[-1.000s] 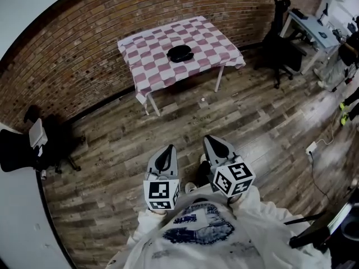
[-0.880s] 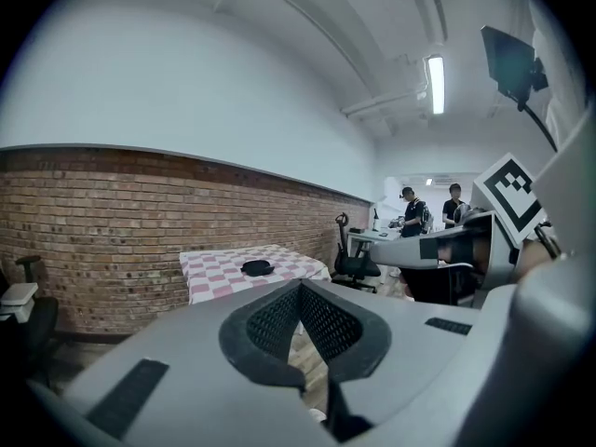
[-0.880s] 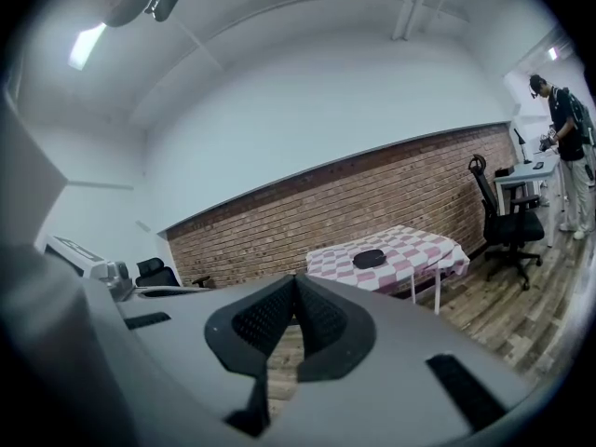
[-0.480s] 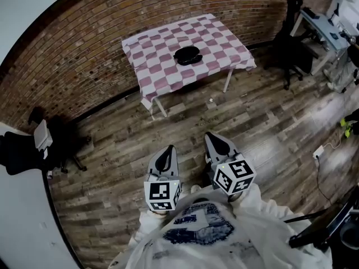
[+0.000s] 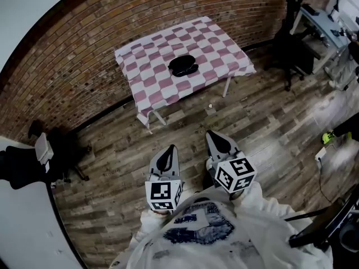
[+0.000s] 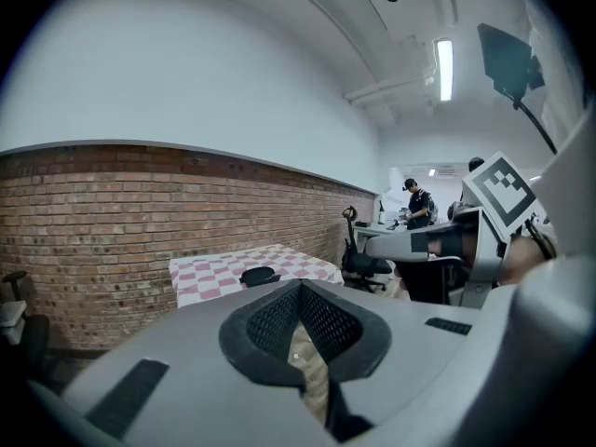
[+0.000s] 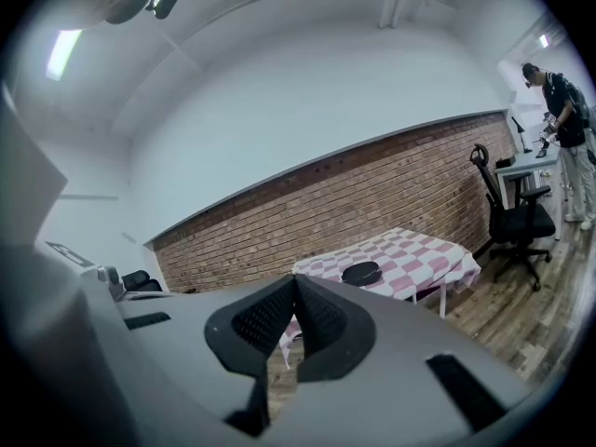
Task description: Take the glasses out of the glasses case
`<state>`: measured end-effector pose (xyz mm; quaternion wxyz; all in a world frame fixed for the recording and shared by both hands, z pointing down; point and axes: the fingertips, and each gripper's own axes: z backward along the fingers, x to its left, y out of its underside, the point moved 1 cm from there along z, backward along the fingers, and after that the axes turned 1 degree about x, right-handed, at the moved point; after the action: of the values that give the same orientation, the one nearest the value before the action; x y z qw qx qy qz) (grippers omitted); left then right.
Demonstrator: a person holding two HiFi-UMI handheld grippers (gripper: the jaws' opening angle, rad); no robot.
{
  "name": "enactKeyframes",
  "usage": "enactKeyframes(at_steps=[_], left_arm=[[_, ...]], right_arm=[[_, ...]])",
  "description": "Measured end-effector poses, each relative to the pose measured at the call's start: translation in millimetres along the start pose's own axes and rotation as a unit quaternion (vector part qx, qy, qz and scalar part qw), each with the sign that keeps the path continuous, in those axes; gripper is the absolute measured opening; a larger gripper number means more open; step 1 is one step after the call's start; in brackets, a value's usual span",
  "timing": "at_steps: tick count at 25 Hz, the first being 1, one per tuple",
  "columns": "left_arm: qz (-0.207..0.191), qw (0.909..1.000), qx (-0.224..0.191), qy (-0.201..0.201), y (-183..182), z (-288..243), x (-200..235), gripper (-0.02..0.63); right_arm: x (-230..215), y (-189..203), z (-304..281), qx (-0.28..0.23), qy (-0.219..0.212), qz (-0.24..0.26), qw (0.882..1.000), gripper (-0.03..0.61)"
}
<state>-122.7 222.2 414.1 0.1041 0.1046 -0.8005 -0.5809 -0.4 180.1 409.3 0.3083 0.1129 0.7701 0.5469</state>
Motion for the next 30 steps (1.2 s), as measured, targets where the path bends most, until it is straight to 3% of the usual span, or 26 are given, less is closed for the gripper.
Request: enactKeyframes(at_steps=[21,30], left_arm=[[-0.015,0.9998,0.003,-0.013,-63.0,-149.6,-20.1,0.008],[-0.019,0.9995,0.002,-0.025,-72.9,-183.3,-29.0,0.008]], right_arm=[[-124.9,-71.4,-71.4,-0.006,-0.027,-0.018,0.999,0.014],[-160.2,-84.3,-86.0,-0.01,-0.039,-0.036,0.999,0.014]])
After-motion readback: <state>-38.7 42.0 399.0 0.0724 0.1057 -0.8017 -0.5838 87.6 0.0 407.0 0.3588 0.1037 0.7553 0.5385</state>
